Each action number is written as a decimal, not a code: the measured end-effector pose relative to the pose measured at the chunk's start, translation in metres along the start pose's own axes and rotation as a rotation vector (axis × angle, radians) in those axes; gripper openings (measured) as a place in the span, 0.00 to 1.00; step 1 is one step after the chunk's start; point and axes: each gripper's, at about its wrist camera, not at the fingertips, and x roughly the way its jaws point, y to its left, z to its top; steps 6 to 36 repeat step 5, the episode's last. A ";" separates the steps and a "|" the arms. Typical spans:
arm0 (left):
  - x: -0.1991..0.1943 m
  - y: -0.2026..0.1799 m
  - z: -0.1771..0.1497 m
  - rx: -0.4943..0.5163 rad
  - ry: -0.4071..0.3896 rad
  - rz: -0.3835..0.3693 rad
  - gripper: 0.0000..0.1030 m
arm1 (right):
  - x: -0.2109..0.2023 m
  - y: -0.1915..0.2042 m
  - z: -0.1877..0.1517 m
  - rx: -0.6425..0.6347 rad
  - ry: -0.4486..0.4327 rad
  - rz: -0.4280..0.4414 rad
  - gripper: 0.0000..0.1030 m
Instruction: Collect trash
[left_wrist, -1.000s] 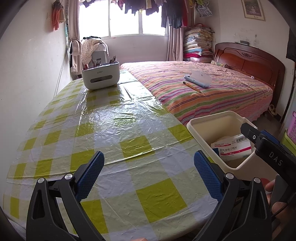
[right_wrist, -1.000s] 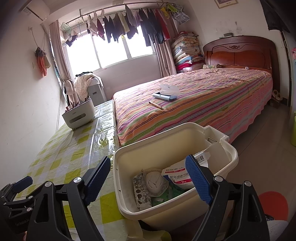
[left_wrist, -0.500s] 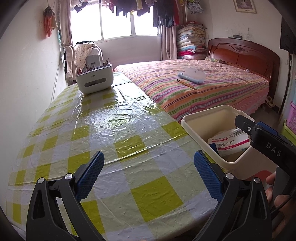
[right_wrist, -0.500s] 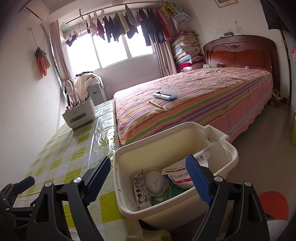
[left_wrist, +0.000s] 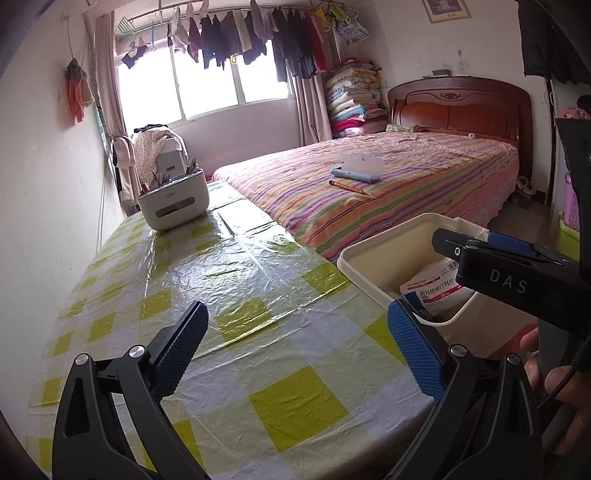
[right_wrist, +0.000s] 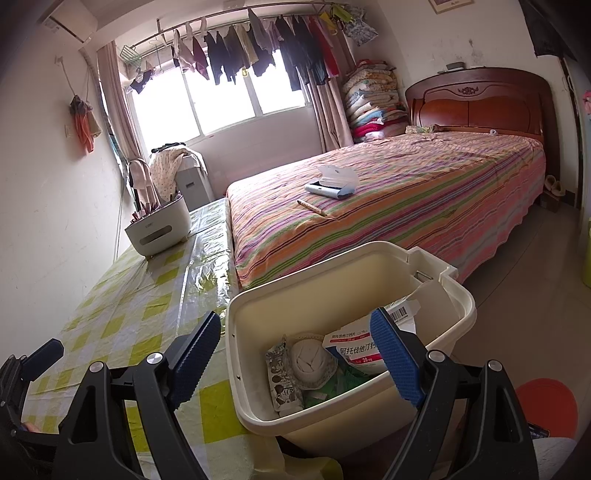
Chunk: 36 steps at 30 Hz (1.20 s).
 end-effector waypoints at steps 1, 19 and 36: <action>0.000 -0.002 0.000 0.008 0.000 -0.002 0.93 | 0.001 0.000 0.001 -0.001 0.000 -0.001 0.79; -0.001 -0.004 0.000 0.022 -0.011 0.014 0.93 | 0.000 -0.001 0.000 0.003 0.004 -0.004 0.79; -0.001 -0.004 0.000 0.022 -0.011 0.014 0.93 | 0.000 -0.001 0.000 0.003 0.004 -0.004 0.79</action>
